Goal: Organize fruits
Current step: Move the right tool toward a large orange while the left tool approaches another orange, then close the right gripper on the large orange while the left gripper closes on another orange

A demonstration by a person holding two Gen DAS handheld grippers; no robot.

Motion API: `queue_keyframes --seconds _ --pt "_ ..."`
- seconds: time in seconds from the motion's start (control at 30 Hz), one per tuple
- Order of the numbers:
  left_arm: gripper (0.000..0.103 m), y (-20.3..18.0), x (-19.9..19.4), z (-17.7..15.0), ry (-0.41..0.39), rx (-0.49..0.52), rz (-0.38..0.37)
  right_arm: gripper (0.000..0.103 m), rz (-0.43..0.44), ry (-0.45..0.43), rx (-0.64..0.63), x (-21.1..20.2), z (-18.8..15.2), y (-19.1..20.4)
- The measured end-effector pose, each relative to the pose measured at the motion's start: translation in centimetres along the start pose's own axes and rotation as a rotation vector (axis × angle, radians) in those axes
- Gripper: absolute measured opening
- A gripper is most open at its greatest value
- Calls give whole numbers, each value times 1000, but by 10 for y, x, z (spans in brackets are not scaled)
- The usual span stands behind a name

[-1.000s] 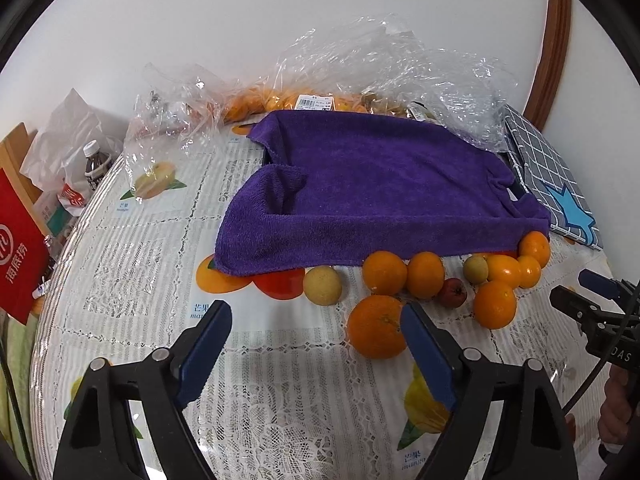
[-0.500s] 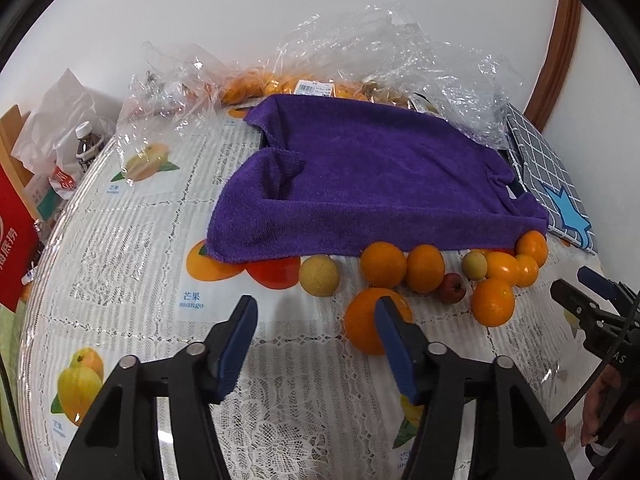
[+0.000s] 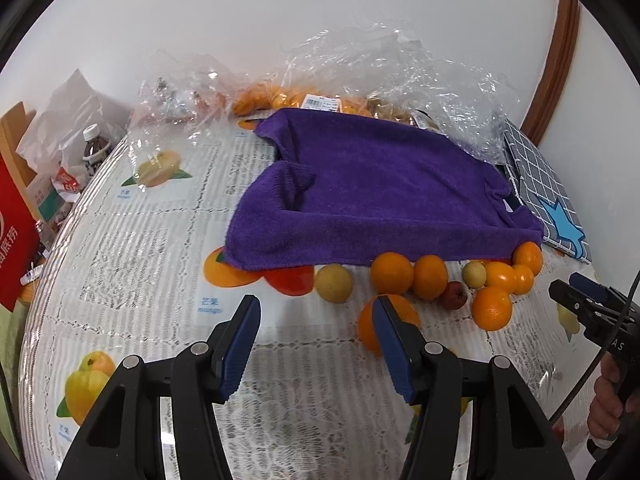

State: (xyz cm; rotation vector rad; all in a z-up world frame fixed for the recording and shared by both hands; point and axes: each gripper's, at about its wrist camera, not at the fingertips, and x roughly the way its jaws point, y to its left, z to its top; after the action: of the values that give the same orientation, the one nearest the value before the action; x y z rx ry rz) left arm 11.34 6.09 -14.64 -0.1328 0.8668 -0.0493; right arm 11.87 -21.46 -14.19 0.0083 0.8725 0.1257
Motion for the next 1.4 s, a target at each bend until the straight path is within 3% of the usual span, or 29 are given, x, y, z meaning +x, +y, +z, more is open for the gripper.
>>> queue_keyframes --seconds 0.43,0.63,0.9,0.97,1.1,1.23,1.4 --pt "56 12 3 -6 33 -45 -40 49 58 24 6 18 -4 -7" --pt "56 7 4 -2 24 -59 -39 49 89 5 59 21 13 -24" --pt "57 1 3 3 14 -47 -47 49 171 84 139 58 29 -33" --pt "57 -1 7 5 23 -44 -46 43 169 93 151 64 29 -33" --pt "57 -4 13 5 52 -59 -109 42 200 100 192 64 28 -40" --pt "57 -11 19 0 75 -44 -153 42 171 86 175 51 23 -46" --pt "57 -21 30 -5 103 -21 -155 42 146 103 149 42 12 -50"
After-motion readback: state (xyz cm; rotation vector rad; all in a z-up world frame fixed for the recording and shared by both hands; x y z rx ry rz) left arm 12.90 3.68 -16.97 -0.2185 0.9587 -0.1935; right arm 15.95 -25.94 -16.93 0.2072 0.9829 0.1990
